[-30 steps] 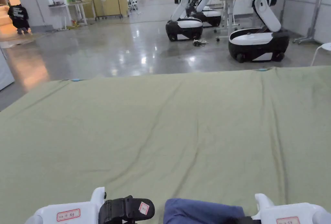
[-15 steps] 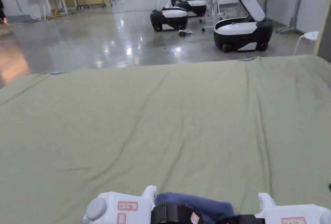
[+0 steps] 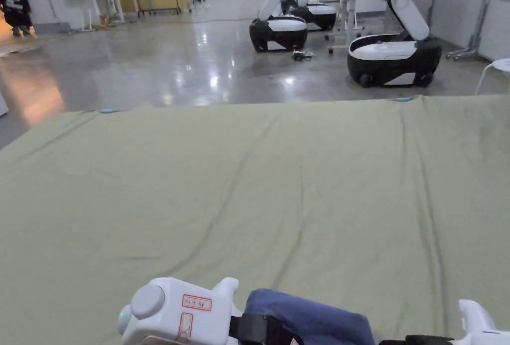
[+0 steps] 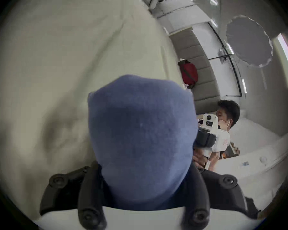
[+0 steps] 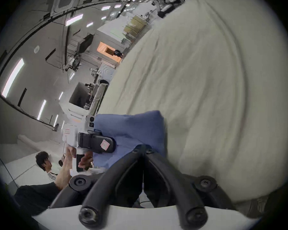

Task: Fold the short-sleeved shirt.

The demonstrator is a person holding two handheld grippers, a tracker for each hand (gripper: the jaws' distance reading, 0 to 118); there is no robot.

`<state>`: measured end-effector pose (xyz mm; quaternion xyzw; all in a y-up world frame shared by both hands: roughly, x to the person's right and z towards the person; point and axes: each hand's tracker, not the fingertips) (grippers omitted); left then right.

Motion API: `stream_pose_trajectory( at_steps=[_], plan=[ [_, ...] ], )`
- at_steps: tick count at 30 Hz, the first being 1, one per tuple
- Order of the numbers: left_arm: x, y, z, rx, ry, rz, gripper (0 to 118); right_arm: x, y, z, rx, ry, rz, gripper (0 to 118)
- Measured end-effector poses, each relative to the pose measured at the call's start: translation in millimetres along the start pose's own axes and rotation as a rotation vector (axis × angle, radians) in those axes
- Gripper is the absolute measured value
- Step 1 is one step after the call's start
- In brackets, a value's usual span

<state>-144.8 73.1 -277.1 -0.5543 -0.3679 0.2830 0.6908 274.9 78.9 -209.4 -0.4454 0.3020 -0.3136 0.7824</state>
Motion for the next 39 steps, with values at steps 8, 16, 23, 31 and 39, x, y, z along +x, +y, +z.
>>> stream_pose_trajectory(
  at_steps=[8,16,23,31,39],
  plan=[
    [-54.7,15.4,183.0,0.127,0.324,0.002,43,-23.4,5.8,0.3,0.043,-0.017,0.032,4],
    [-159.2,19.3,356.4,0.171,0.746,0.264,43,-47.6,7.8,-51.7,-0.075,-0.061,0.076,4],
    [-196.5,32.9,412.7,0.183,1.121,0.318,44,-56.4,13.9,-78.4,-0.117,-0.09,0.085,4],
    [-213.7,-0.1,375.6,0.287,1.331,0.267,98,-64.6,20.2,-70.7,-0.094,-0.126,0.121,4],
    [-92.6,-41.4,389.8,0.816,1.331,0.072,113,-100.1,27.9,-6.5,0.178,-0.274,0.392,4]
  ],
)
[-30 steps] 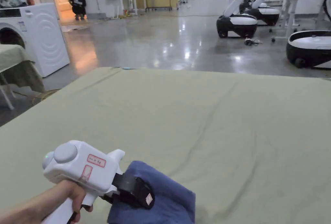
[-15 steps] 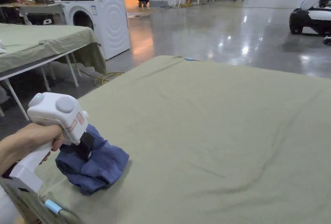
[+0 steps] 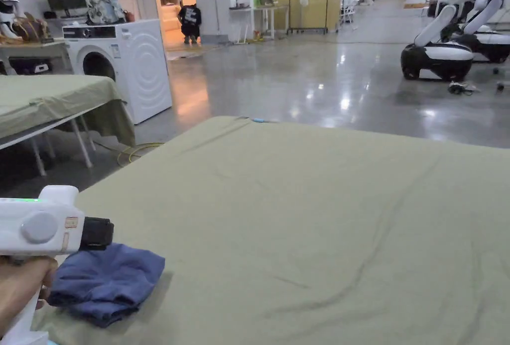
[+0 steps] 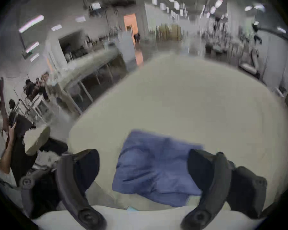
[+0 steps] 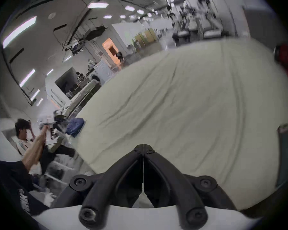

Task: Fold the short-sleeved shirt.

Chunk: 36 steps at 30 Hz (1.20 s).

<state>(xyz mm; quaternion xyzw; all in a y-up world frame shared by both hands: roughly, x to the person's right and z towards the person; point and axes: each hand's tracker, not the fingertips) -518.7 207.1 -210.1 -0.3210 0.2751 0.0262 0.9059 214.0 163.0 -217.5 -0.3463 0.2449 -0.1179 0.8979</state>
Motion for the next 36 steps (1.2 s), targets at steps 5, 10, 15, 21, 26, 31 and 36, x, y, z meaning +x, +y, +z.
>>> stream_pose_trajectory(
  at_steps=[5,10,15,21,26,31,36],
  plan=[
    [73.9,-14.0,90.2,0.31,-0.11,-0.029,118,-19.7,14.5,36.3,0.223,-0.156,0.153,4],
    [186.5,-46.0,144.3,0.489,-0.362,-0.014,117,-35.4,27.9,57.8,0.476,-0.334,0.298,4],
    [292.8,-63.4,194.5,0.63,-0.464,-0.09,116,-37.4,34.5,62.9,0.673,-0.559,0.424,5],
    [364.9,-66.2,232.9,0.646,-0.603,-0.107,17,-29.7,47.2,77.1,0.686,-0.553,0.325,5],
    [373.2,-60.7,249.7,0.67,-0.697,-0.148,0,-26.9,45.2,82.6,0.684,-0.551,0.293,5],
    [367.5,-61.3,252.6,0.689,-0.63,-0.121,0,-33.4,42.7,78.0,0.691,-0.545,0.275,5],
    [356.3,-66.9,240.0,0.672,-0.561,-0.108,0,-45.4,47.3,74.1,0.708,-0.542,0.288,5]
  ],
)
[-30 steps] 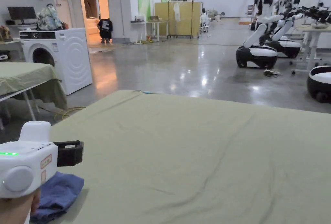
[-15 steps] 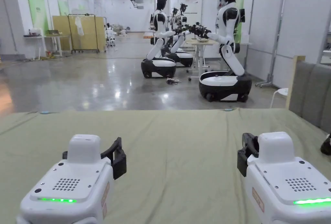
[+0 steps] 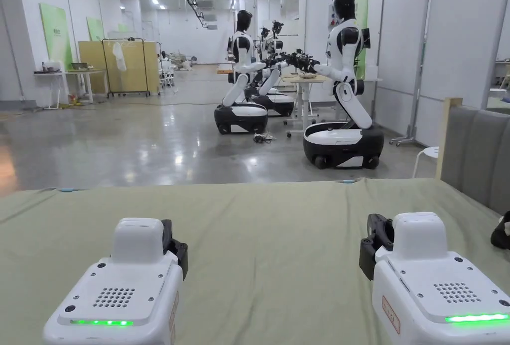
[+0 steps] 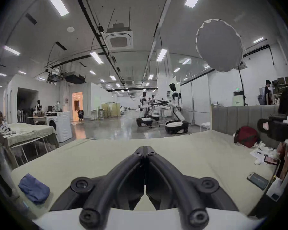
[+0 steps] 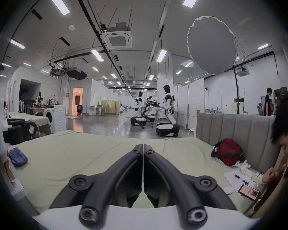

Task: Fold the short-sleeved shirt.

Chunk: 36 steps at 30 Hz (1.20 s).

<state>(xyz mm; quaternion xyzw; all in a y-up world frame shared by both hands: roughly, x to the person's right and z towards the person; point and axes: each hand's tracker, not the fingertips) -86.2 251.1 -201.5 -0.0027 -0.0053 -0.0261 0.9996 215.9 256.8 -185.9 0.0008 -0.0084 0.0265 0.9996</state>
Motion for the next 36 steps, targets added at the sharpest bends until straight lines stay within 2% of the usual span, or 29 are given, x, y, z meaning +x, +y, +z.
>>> stream_pose_trajectory(
  at_steps=[7,10,11,13,15,16,17,18,21,24,27,32,34,36],
  plan=[
    [-20.2,-8.1,1.7,-0.006,0.076,-0.015,0,-13.9,5.9,-4.8,0.013,0.025,-0.005,5],
    [-26.3,-9.2,3.0,-0.002,0.098,-0.006,6,-19.8,6.2,-5.4,0.02,0.033,0.001,7],
    [-27.5,-8.7,3.2,-0.001,0.102,-0.002,12,-20.4,6.7,-5.3,0.022,0.035,0.0,14],
    [-29.4,-8.2,4.6,0.002,0.111,0.002,33,-21.4,8.6,-5.3,0.025,0.047,-0.001,36],
    [-30.8,-6.9,4.7,0.002,0.117,0.005,80,-20.4,11.4,-5.4,0.026,0.075,-0.005,71],
    [-31.1,-5.9,4.1,0.0,0.117,0.003,99,-20.1,13.4,-5.9,0.023,0.082,-0.007,86],
    [-31.0,-5.7,4.2,-0.002,0.119,0.001,112,-20.2,14.9,-6.5,0.02,0.087,-0.009,102],
    [-30.5,-5.2,5.7,0.009,0.114,-0.007,117,-19.5,15.9,-6.7,0.021,0.094,-0.016,107],
    [-25.8,-1.8,10.0,0.037,0.112,-0.032,118,-15.0,18.3,-5.5,0.046,0.132,-0.061,107],
    [-24.1,4.2,9.9,0.035,0.104,-0.032,118,-16.7,24.9,-9.0,0.03,0.091,-0.054,107],
    [-23.1,11.2,14.1,0.036,0.087,-0.017,118,-21.8,30.9,-10.7,0.017,0.0,-0.008,107],
    [-23.2,18.6,17.7,0.042,0.095,-0.035,118,-37.9,43.3,-11.3,-0.118,-0.159,0.033,107],
    [-25.5,20.1,19.6,0.046,0.095,-0.024,118,-48.5,47.7,-10.7,-0.176,-0.225,0.083,107],
    [-25.6,20.8,20.1,0.051,0.103,-0.027,118,-56.3,49.9,-11.0,-0.192,-0.215,0.136,107]
  ],
)
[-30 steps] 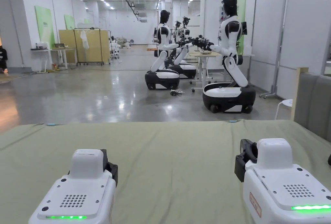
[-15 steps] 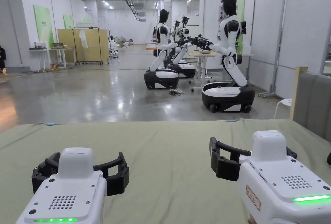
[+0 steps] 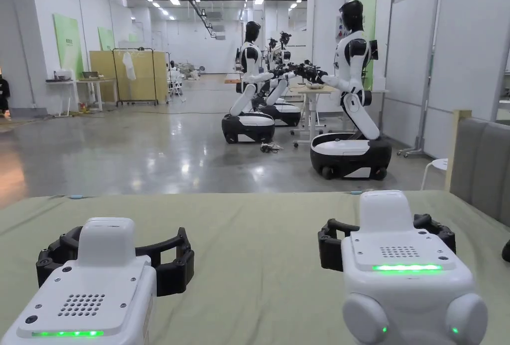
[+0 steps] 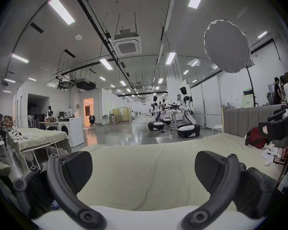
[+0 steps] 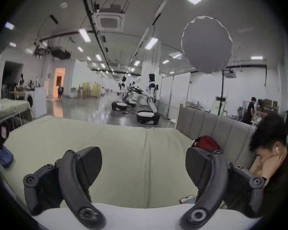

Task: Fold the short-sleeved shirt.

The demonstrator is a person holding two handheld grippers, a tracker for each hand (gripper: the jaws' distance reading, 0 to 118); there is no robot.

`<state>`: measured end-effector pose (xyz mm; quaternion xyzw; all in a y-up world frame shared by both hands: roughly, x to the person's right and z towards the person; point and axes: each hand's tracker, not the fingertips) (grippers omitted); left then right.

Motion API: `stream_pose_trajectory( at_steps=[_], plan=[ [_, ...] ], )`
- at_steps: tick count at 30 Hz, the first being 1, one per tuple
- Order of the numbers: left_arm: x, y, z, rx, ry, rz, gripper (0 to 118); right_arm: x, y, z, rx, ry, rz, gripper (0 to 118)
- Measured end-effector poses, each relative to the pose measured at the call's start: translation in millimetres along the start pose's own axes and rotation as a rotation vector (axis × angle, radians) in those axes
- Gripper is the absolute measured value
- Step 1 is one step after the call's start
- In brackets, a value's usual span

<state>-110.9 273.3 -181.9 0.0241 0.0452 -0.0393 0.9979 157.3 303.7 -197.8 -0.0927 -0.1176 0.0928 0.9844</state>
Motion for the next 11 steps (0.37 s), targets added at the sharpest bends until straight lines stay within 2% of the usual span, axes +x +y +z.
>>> stream_pose_trajectory(
  at_steps=[2,4,6,9,11],
  plan=[
    [-1.4,2.0,1.6,0.002,0.007,-0.014,118,-4.3,0.9,2.0,0.007,0.061,0.028,107],
    [-2.0,3.1,3.6,0.009,0.011,-0.025,118,-5.1,-1.0,4.9,0.046,0.106,0.005,107],
    [-3.3,4.9,5.8,0.013,0.016,-0.025,118,-9.3,-1.6,8.5,0.093,0.061,-0.011,107],
    [-5.9,7.3,6.9,0.012,0.012,-0.021,118,-7.9,-1.8,14.5,0.132,0.098,0.04,107],
    [-6.3,9.3,7.4,0.012,0.014,-0.02,118,-7.1,-3.1,18.6,0.146,0.087,0.037,107]
  ],
)
